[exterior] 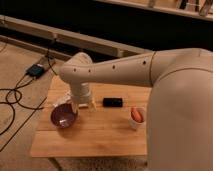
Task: Drag the ceramic bowl in a circle
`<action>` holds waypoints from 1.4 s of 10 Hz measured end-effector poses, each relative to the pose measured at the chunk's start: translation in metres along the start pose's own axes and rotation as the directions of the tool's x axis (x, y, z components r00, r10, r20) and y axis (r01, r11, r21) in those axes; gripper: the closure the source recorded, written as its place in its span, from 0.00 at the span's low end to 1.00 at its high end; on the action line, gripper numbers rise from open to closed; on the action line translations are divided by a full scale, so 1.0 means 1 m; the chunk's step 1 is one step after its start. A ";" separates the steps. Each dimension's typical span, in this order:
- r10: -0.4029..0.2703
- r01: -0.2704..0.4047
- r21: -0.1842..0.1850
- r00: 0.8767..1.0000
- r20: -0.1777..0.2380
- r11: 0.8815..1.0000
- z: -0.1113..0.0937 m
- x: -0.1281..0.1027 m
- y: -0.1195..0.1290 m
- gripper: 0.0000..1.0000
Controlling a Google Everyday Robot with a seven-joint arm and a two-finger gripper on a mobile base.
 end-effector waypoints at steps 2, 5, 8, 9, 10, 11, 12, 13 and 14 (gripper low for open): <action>0.001 -0.001 -0.002 1.000 -0.001 1.000 0.000 -0.001 0.001 0.35; -0.063 0.063 -0.023 0.998 -0.004 0.998 0.012 -0.014 0.016 0.35; -0.134 0.135 -0.041 0.990 0.034 0.990 0.029 -0.036 0.042 0.35; -0.152 0.153 -0.045 0.988 0.040 0.987 0.038 -0.043 0.050 0.35; -0.159 0.161 -0.040 0.986 0.043 0.986 0.048 -0.049 0.051 0.35; -0.163 0.164 -0.034 0.986 0.043 0.986 0.056 -0.053 0.052 0.35; -0.168 0.169 -0.028 0.985 0.043 0.985 0.065 -0.056 0.053 0.35; -0.173 0.174 -0.024 0.984 0.040 0.985 0.076 -0.059 0.054 0.35; -0.175 0.175 -0.019 0.984 0.034 0.984 0.089 -0.062 0.055 0.35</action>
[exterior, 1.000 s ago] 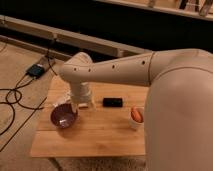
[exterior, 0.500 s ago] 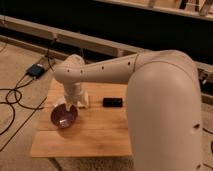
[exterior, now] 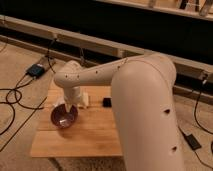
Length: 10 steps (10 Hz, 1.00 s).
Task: Drag the ceramic bowl in a circle
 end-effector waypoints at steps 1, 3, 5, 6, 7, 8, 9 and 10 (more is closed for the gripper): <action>-0.001 0.001 0.002 1.000 -0.010 1.000 0.010 0.000 0.002 0.35; -0.003 0.003 0.002 1.000 -0.030 1.000 0.027 0.001 0.007 0.35; 0.004 -0.004 -0.005 0.999 -0.046 1.000 0.038 0.001 0.008 0.36; 0.010 -0.010 -0.009 0.998 -0.057 1.000 0.044 0.003 0.008 0.41; 0.014 -0.015 -0.010 0.997 -0.070 1.000 0.049 0.006 0.006 0.50; 0.019 -0.020 -0.013 0.997 -0.081 1.000 0.053 0.010 0.004 0.61; 0.024 -0.025 -0.013 0.996 -0.088 1.000 0.056 0.014 0.001 0.68; 0.031 -0.033 -0.019 0.995 -0.099 0.999 0.059 0.020 -0.003 0.81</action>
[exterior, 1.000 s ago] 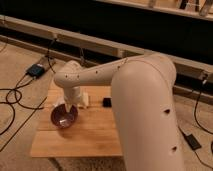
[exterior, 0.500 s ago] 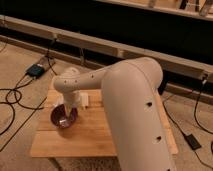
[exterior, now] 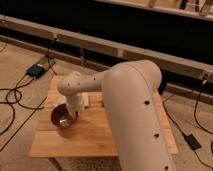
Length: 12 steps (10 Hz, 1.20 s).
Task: Drag the ceramic bowl in a circle
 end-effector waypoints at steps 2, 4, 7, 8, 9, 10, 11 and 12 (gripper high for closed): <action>0.028 -0.028 -0.001 0.999 -0.024 1.000 0.007 0.015 -0.012 0.98; 0.060 -0.060 -0.003 0.997 -0.047 0.998 0.012 0.034 -0.024 1.00; 0.124 -0.124 -0.001 0.990 -0.071 0.992 0.018 0.062 -0.050 1.00; 0.147 -0.147 0.003 0.986 -0.077 0.989 0.019 0.071 -0.061 1.00; 0.164 -0.164 0.006 0.983 -0.080 0.987 0.019 0.077 -0.070 1.00; 0.191 -0.191 0.013 0.978 -0.084 0.982 0.019 0.087 -0.085 1.00; 0.213 -0.211 0.021 0.973 -0.086 0.977 0.019 0.092 -0.098 1.00; 0.229 -0.227 0.026 0.970 -0.084 0.974 0.018 0.095 -0.108 1.00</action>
